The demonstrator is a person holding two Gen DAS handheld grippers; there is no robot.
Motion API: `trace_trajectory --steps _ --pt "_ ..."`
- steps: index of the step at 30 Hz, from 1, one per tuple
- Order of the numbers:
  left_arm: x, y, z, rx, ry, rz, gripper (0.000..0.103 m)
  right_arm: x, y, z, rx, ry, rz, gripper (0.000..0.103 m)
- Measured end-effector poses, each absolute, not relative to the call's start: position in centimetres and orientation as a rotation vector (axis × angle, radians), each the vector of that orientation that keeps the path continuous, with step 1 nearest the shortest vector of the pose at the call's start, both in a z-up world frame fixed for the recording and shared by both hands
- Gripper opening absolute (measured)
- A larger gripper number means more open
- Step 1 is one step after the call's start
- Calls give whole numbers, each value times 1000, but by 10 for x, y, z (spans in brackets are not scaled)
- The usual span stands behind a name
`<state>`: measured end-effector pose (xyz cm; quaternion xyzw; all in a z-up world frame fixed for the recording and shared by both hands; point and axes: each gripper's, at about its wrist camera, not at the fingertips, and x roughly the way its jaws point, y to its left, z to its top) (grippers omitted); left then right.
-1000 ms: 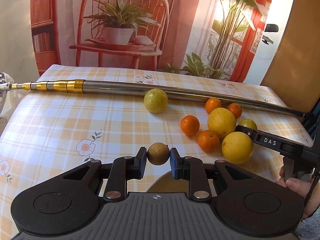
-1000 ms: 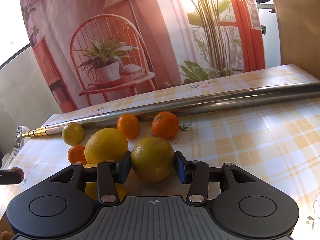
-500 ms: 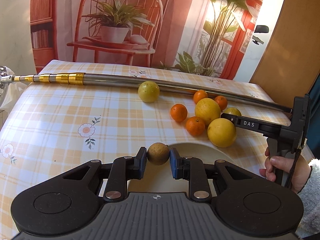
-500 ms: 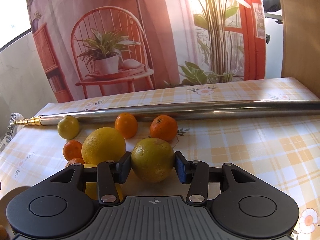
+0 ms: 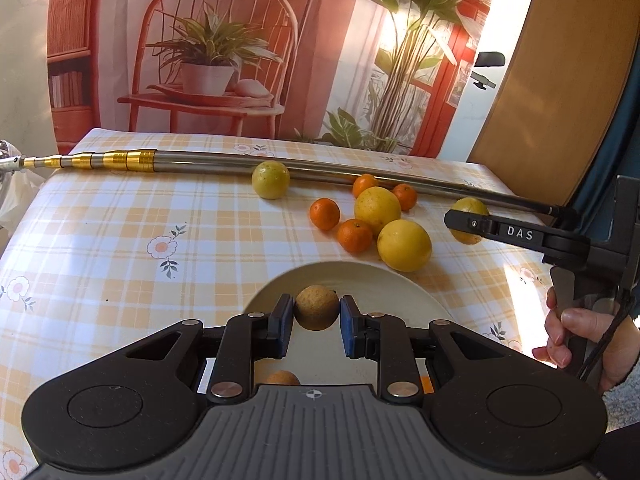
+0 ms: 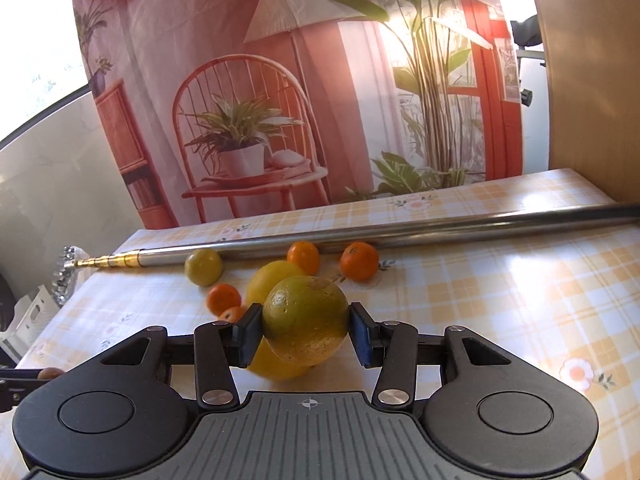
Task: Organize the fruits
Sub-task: 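Carry the yellow citrus and brown fruit over the white plate with both grippers, then lower the yellow citrus and brown fruit toward the plate with both grippers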
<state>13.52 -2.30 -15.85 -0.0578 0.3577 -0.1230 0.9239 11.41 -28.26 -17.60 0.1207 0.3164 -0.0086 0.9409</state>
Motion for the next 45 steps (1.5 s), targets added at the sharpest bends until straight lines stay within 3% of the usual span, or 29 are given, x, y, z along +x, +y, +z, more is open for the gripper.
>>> trace_trajectory --steps 16,45 --pt "98 -35 -166 19 807 -309 26 52 -221 -171 138 714 118 42" --pt "106 -26 -191 2 893 -265 26 57 -201 -186 56 804 161 42"
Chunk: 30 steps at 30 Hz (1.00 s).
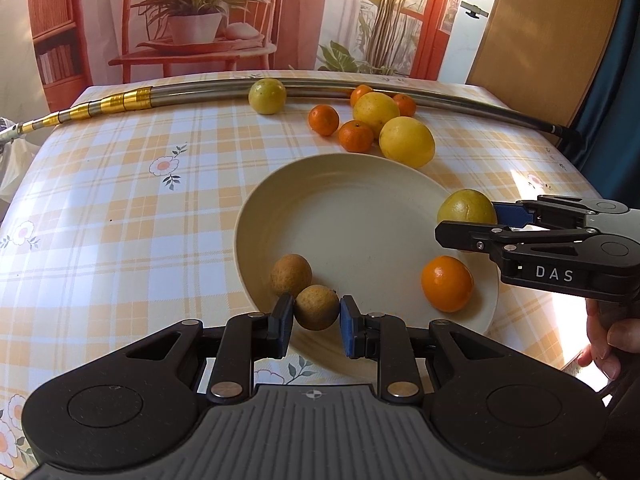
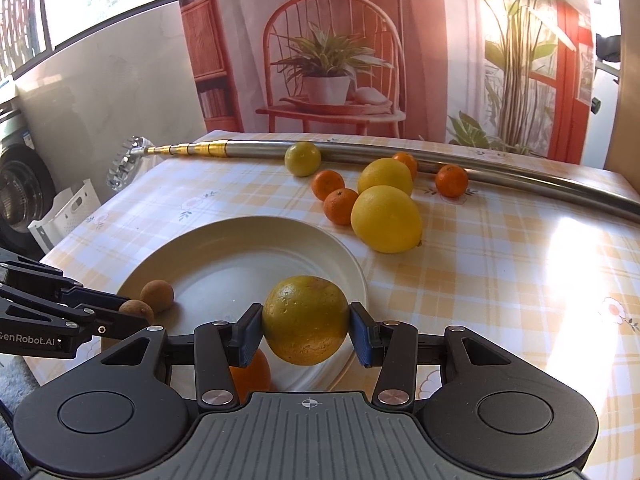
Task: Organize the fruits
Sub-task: 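Lower the yellow citrus and brown fruit toward the plate with both grippers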
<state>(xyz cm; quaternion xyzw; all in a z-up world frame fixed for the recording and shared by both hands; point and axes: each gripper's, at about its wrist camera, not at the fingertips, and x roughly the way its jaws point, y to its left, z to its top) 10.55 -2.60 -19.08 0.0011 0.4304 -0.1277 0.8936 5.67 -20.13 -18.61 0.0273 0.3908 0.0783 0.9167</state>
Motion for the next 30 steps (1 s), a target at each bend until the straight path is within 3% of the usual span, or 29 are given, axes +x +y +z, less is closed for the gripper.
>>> trace_trajectory --steps 30 --pt "105 -25 -191 2 883 -240 27 51 -199 -188 55 805 193 42"
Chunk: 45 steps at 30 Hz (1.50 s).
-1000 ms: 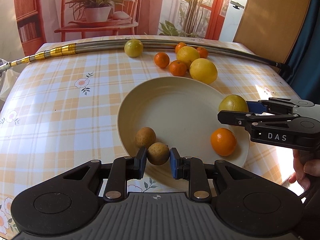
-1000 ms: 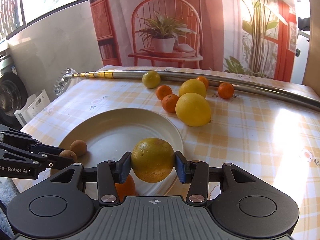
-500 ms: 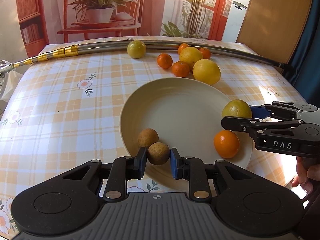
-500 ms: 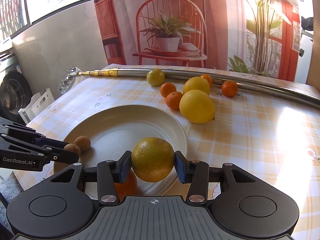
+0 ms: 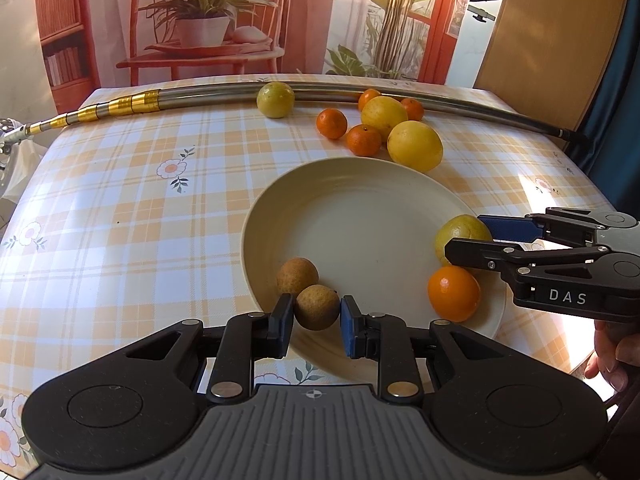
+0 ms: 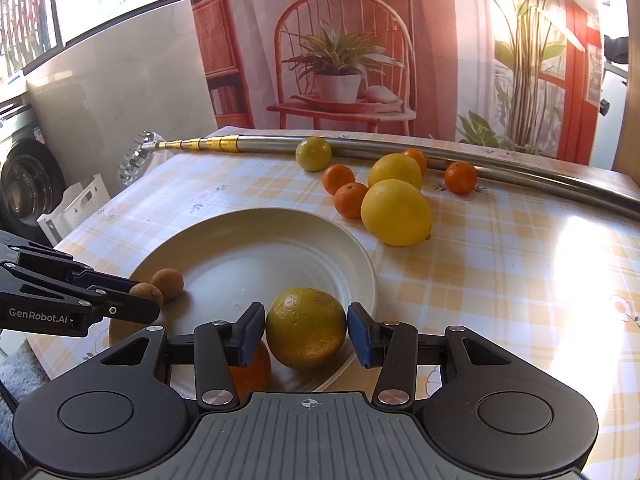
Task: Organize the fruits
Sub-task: 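Lower the yellow citrus and brown fruit toward the plate with both grippers, then open the right gripper to drop the citrus while the left releases the brown fruit, then close the left gripper on an orange mandarin while the right approaches a yellow lemon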
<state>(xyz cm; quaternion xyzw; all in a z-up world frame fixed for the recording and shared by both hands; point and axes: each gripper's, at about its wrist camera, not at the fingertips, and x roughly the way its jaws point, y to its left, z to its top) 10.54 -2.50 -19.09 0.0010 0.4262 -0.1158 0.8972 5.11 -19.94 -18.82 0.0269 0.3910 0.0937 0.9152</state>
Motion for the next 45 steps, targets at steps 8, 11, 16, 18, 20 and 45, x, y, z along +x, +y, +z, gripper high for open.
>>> trace_trajectory --steps 8,11,16,18,20,45 --pt "105 -25 -191 7 882 -239 27 51 -200 -188 55 804 193 42" --pt "104 -25 -190 8 877 -237 27 49 -200 -184 59 792 197 43" --pt "101 -9 -177 -35 827 -206 28 42 -197 -167 15 715 207 43" --pt "101 2 -169 -81 807 -194 28 41 -196 -160 -8 689 201 43" --pt "100 13 -161 -115 782 -165 28 41 -198 -154 -19 668 192 43" --pt "151 42 -110 -186 665 -26 28 101 -251 -124 18 548 103 48"
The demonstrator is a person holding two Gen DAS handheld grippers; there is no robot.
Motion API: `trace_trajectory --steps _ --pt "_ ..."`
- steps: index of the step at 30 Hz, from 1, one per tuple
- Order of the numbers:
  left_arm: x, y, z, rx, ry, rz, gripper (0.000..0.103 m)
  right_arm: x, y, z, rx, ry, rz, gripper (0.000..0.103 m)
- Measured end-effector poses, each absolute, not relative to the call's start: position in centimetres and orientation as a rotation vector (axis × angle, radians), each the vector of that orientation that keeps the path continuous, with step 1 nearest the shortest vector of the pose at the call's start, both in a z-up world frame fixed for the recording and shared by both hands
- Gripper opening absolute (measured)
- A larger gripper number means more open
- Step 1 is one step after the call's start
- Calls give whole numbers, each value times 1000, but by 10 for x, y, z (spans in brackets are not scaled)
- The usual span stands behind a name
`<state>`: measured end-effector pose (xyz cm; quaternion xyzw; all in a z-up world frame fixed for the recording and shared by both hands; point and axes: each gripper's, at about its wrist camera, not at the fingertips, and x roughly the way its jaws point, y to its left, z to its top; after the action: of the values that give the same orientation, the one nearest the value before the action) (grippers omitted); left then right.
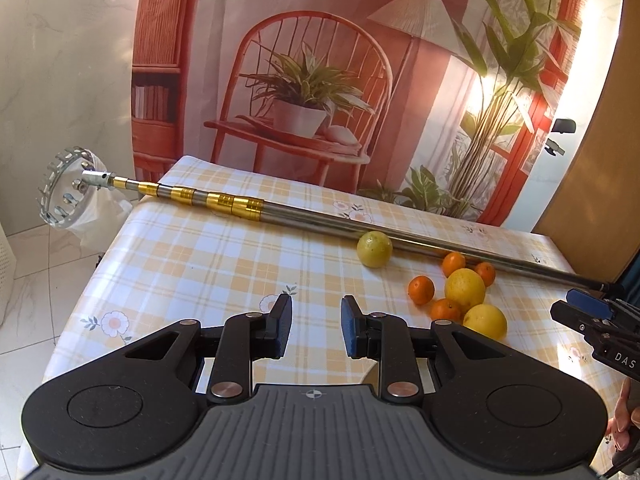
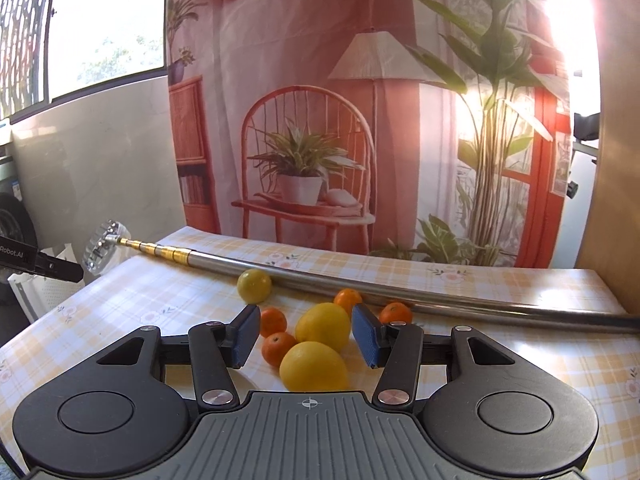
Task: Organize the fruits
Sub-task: 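Close the left gripper on an orange mandarin while the right approaches a yellow lemon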
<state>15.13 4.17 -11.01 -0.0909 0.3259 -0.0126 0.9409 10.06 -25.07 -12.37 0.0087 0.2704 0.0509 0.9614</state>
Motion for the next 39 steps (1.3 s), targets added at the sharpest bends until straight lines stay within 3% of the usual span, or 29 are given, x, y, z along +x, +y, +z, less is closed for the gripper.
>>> trace_trajectory --steps 11,15,39 --pt "187 12 -112 -140 621 -66 28 117 -283 -145 55 528 -2 50" --pt "204 -1 -116 -166 629 -107 39 128 -295 -156 83 539 -36 51" --pt "311 -61 -195 -110 863 -309 38 138 -328 -224 280 578 -107 51"
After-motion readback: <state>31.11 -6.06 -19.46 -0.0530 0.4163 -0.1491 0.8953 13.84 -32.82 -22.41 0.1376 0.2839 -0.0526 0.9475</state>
